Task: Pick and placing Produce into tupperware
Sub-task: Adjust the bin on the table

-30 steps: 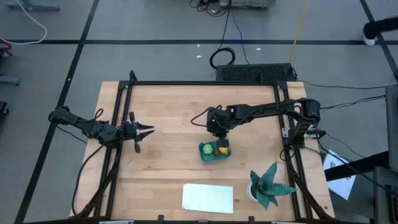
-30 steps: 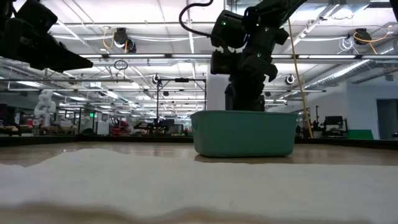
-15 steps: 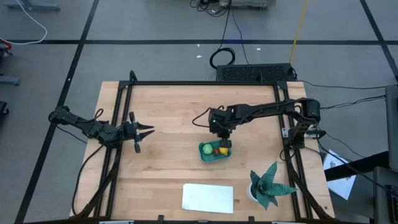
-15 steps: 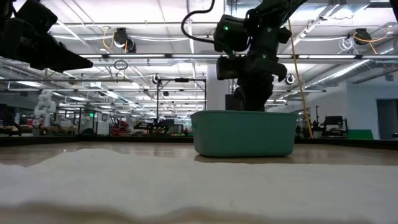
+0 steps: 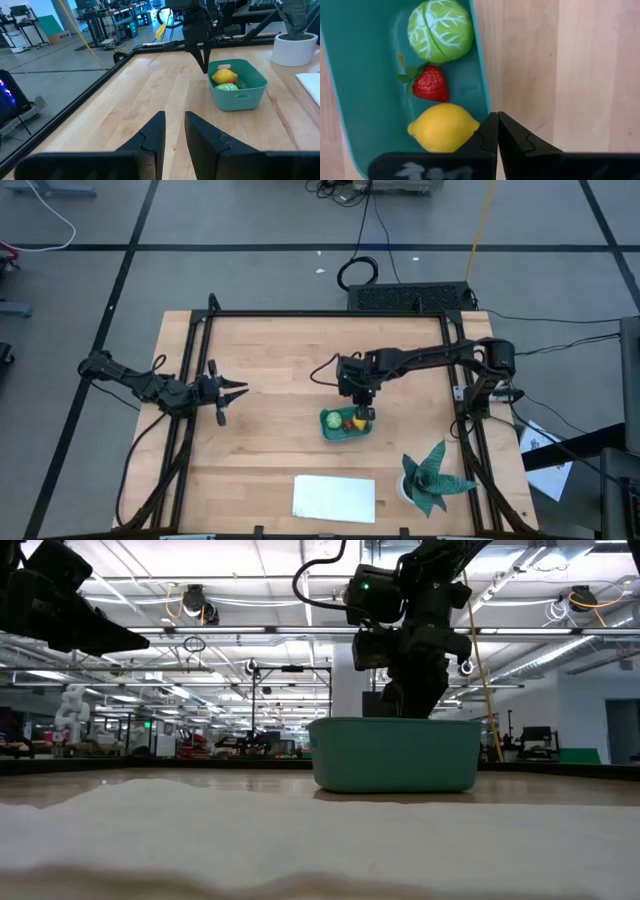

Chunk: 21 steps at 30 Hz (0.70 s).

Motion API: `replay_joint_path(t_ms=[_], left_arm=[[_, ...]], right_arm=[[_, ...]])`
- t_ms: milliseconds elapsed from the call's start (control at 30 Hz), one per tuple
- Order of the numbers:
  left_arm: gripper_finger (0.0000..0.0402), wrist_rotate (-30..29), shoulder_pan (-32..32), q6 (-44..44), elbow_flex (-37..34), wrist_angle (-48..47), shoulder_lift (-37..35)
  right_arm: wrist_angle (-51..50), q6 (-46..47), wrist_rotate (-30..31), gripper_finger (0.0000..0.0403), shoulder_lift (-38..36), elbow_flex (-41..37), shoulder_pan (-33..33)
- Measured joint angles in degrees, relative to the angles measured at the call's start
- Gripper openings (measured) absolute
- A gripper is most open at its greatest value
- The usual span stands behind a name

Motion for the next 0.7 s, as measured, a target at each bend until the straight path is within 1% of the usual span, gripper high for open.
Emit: replay_joint_path(t_ms=[267, 533, 700], left_arm=[[0.0079, 0.0, 0.0, 0.0, 0.0, 0.0, 0.0], [0.0079, 0.0, 0.0, 0.0, 0.0, 0.0, 0.0], [0.0079, 0.0, 0.0, 0.0, 0.0, 0.0, 0.0]], right_arm=[[-0.2, 1.2, 0.0, 0.0, 0.0, 0.0, 1.0], [4.5, 1.1, 0.3, 0.0, 0.0, 0.0, 0.4], [1.9, 1.6, 2.6, 0.0, 0.0, 0.0, -0.9]])
